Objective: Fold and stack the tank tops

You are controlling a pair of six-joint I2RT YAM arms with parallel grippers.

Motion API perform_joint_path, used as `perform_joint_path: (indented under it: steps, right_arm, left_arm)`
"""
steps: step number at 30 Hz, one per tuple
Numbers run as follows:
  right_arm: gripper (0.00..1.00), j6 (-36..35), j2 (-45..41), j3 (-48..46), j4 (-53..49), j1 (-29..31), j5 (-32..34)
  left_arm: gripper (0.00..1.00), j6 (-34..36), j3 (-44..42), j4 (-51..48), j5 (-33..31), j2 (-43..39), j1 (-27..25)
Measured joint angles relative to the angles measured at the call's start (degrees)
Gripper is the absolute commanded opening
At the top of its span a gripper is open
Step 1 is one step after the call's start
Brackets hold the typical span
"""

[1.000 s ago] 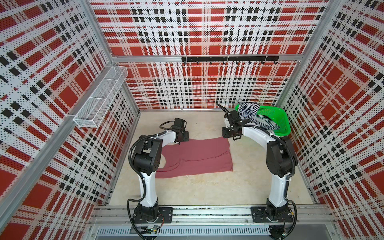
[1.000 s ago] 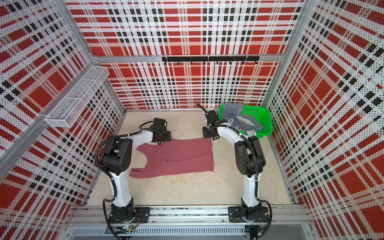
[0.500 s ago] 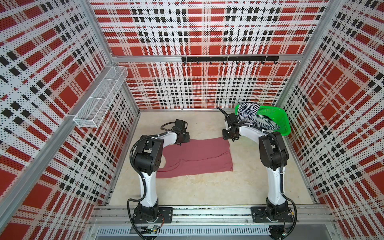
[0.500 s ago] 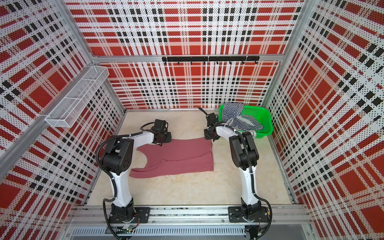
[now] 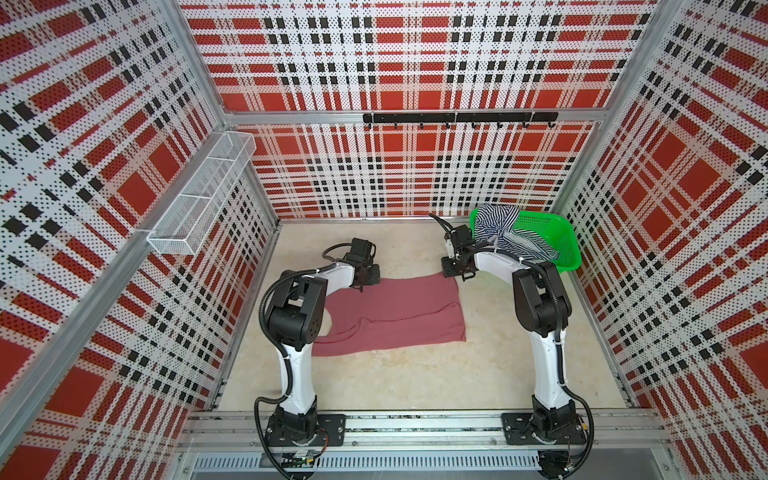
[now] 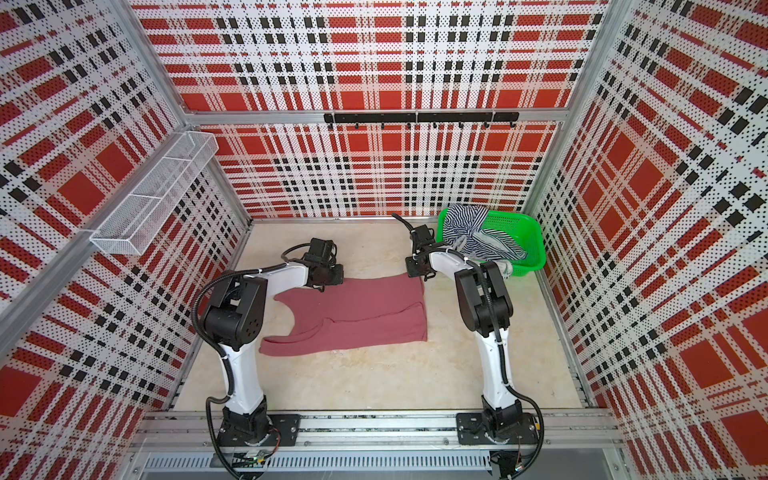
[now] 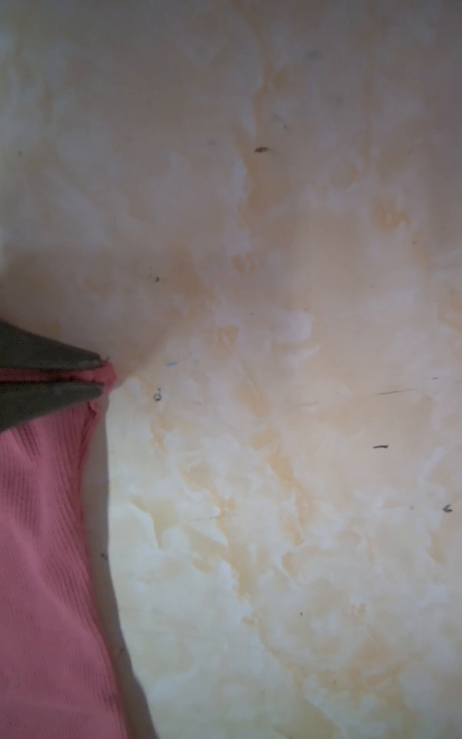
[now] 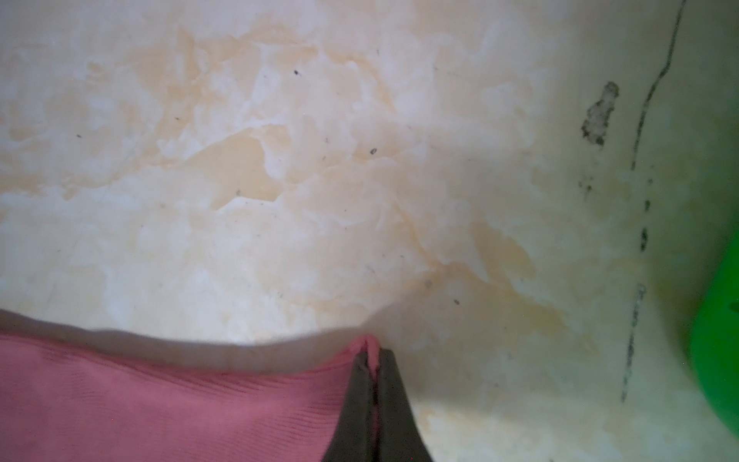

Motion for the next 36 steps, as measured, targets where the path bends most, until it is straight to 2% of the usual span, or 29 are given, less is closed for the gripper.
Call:
perform_joint_path:
  steps: [11, 21, 27, 36]
  right_arm:
    - [0.0, -5.29, -9.46, -9.81, 3.43, 0.0, -2.95]
    - [0.0, -8.59, -21.4, -24.87, 13.7, 0.0, -7.82]
    - [0.0, -10.43, -26.03, -33.22, 16.72, 0.0, -8.61]
    - [0.0, -9.4, -33.86, -42.64, 19.34, 0.81, -8.96]
  left_arm:
    - [0.0, 1.68, -2.12, -0.46, -3.45, -9.51, -2.01]
    - [0.0, 1.77, -13.94, 2.16, -8.96, -15.76, -3.58]
    - [0.0, 0.28, -20.7, 3.32, -13.77, -20.55, -6.88]
    - [0.0, -4.66, -28.04, 5.84, -19.17, -27.85, -11.19]
